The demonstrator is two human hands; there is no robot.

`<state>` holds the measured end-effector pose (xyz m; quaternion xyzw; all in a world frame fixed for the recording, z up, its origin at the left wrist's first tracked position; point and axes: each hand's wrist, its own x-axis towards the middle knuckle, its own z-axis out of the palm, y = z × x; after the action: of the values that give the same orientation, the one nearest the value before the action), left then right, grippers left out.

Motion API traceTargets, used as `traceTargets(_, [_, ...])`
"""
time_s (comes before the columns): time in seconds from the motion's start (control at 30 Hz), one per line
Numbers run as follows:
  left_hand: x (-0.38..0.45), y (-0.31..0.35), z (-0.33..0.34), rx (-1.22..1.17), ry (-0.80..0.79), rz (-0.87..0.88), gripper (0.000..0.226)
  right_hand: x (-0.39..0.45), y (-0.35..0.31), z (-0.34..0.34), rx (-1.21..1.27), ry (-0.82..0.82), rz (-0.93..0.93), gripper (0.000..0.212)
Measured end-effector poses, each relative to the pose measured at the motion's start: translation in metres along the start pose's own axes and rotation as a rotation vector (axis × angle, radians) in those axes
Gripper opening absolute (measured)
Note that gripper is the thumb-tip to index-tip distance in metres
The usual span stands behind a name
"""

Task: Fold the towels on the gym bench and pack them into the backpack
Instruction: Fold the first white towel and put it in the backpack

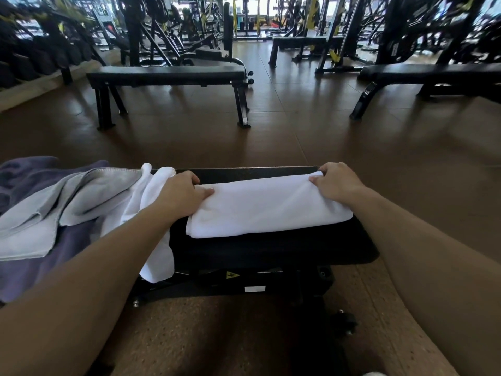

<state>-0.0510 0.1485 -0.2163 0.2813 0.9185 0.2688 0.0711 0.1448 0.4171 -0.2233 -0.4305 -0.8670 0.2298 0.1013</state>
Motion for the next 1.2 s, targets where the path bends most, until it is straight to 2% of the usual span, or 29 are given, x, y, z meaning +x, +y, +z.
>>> traceTargets(0.17, [-0.005,0.007,-0.01,0.072,-0.2,-0.021,0.03,-0.007,-0.007,-0.015,0.038,-0.119,0.059,0.035])
traceTargets(0.27, [-0.009,0.005,-0.025,0.098,-0.317,0.017,0.022,-0.014,-0.01,-0.031,0.039,-0.253,0.097,0.032])
traceTargets(0.47, [-0.016,-0.001,-0.035,0.076,-0.516,0.009,0.024,-0.028,-0.005,-0.048,0.072,-0.478,0.165,0.024])
traceTargets(0.57, [-0.022,0.001,-0.039,0.053,-0.541,0.004,0.02,-0.033,-0.005,-0.052,0.035,-0.496,0.152,0.025])
traceTargets(0.63, [-0.027,0.005,-0.044,0.001,-0.47,0.006,0.02,-0.032,-0.003,-0.056,0.113,-0.403,0.133,0.023])
traceTargets(0.7, [-0.027,0.008,-0.049,-0.096,-0.329,0.01,0.023,-0.029,-0.002,-0.059,0.28,-0.229,0.095,0.024])
traceTargets(0.8, [-0.018,0.01,-0.055,-0.309,0.002,0.146,0.024,-0.029,-0.01,-0.064,0.621,-0.044,-0.034,0.017])
traceTargets(0.87, [-0.013,0.01,-0.059,-0.347,0.221,0.321,0.026,-0.031,-0.018,-0.069,0.817,-0.021,-0.095,0.003])
traceTargets(0.93, [-0.009,0.006,-0.061,-0.303,0.331,0.487,0.035,-0.032,-0.02,-0.073,0.923,-0.075,-0.097,0.018])
traceTargets(0.97, [-0.01,0.004,-0.062,-0.288,0.32,0.572,0.04,-0.032,-0.017,-0.074,0.9,-0.117,-0.074,0.023])
traceTargets(1.03, [-0.011,-0.004,-0.059,-0.193,0.206,0.69,0.051,-0.032,-0.006,-0.074,0.693,-0.249,-0.01,0.024])
traceTargets(1.07, [-0.012,-0.008,-0.056,-0.107,0.101,0.685,0.051,-0.033,-0.001,-0.073,0.557,-0.341,0.032,0.025])
traceTargets(1.13, [-0.019,-0.012,-0.048,0.118,-0.176,0.563,0.045,-0.036,0.004,-0.072,0.298,-0.521,0.101,0.029])
traceTargets(1.17, [-0.023,-0.013,-0.042,0.194,-0.296,0.488,0.043,-0.037,0.005,-0.072,0.194,-0.576,0.119,0.031])
traceTargets(1.2, [-0.026,-0.014,-0.037,0.22,-0.35,0.461,0.042,-0.039,0.003,-0.072,0.11,-0.586,0.125,0.033])
